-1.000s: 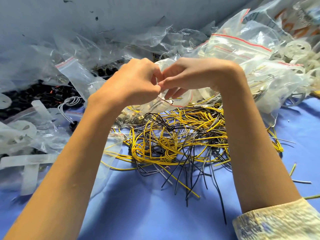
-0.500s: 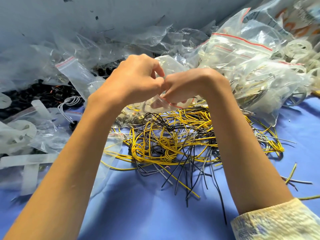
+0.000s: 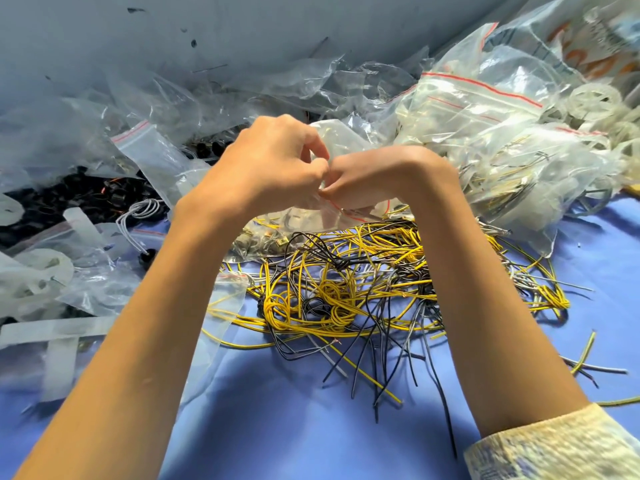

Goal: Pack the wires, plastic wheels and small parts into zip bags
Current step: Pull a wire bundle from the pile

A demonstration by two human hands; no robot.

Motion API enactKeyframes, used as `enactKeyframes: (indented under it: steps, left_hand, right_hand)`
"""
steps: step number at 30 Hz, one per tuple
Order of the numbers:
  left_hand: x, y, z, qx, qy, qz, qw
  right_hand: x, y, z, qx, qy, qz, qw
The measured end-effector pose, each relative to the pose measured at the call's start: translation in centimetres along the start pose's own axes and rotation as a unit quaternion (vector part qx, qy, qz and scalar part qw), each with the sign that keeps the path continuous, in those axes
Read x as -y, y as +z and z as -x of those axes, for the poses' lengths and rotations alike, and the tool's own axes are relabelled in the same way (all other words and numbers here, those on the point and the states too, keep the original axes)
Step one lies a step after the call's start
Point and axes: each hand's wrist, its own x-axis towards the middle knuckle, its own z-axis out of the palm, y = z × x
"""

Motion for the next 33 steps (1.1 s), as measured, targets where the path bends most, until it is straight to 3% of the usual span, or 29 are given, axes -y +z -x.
enactKeyframes:
  steps: [9, 17, 25, 33]
  left_hand:
    - [0.1, 0.4, -0.1, -0.009, 0.013, -0.002, 1.000]
    - [0.2, -0.1, 0.0, -0.017, 0.001, 0.005, 1.000]
    - [0.4, -0.6, 0.0, -0.027, -0.010, 0.019, 0.999]
    - [-0.2, 0.1, -0.1, -0.027, 0.024, 0.028, 0.999]
  right_hand:
    - [0.1, 0.1, 0.0, 0.011, 0.029, 0.014, 0.999]
    - [0.1, -0.5, 0.5, 0.000, -0.003, -0.101, 0.995]
    - [0.4, -1.1, 0.7, -0.066, -0.028, -0.055, 0.996]
    - [0.1, 0.0, -0.1, -0.017, 0.008, 0.005, 1.000]
